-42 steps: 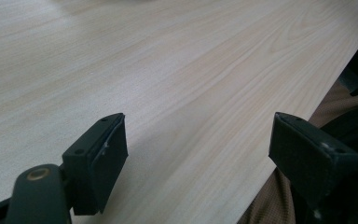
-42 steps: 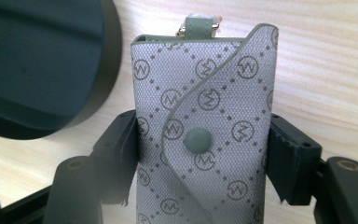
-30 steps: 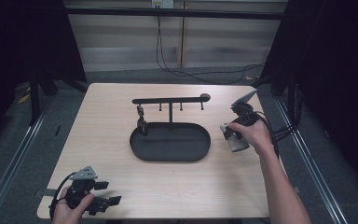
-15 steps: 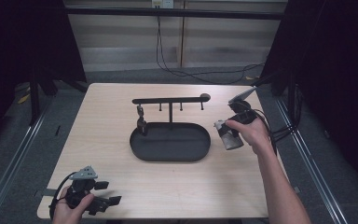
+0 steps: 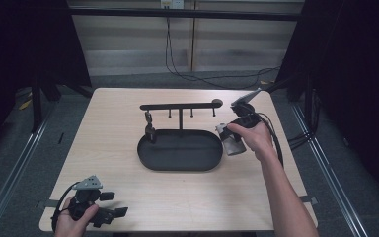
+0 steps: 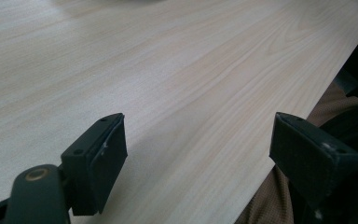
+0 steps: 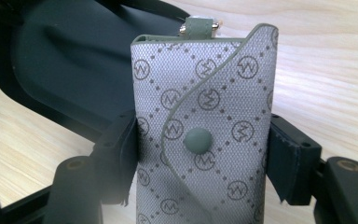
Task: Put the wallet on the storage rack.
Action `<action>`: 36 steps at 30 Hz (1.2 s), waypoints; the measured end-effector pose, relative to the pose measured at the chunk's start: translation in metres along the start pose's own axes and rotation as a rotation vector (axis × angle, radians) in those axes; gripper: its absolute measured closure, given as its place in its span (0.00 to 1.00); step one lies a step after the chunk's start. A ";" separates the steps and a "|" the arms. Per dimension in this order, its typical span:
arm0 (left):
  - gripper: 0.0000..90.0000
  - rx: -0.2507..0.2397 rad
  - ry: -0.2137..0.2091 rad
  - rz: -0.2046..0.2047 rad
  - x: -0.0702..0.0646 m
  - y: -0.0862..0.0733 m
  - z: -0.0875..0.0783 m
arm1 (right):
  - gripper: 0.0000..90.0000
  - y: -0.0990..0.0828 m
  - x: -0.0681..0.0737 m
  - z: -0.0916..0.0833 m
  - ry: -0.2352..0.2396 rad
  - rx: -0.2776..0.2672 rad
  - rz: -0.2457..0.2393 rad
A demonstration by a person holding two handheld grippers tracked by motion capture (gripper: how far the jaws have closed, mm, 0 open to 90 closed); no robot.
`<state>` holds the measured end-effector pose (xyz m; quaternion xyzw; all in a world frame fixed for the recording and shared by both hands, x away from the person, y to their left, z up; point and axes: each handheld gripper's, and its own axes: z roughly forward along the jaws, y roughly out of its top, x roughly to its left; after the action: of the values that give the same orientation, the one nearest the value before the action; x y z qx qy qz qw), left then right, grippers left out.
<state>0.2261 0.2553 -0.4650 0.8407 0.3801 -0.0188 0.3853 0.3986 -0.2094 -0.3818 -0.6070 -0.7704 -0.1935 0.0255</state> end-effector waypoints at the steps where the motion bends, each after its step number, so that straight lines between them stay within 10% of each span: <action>1: 0.21 -0.001 -0.005 0.002 0.001 0.000 0.000 | 0.38 0.001 0.002 0.001 0.005 -0.003 0.002; 36: 0.21 0.015 0.002 -0.007 0.002 -0.001 0.001 | 0.38 0.001 0.012 0.055 0.127 -0.085 0.063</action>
<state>0.2274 0.2563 -0.4676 0.8422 0.3833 -0.0223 0.3786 0.4069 -0.1800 -0.4288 -0.6180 -0.7389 -0.2630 0.0546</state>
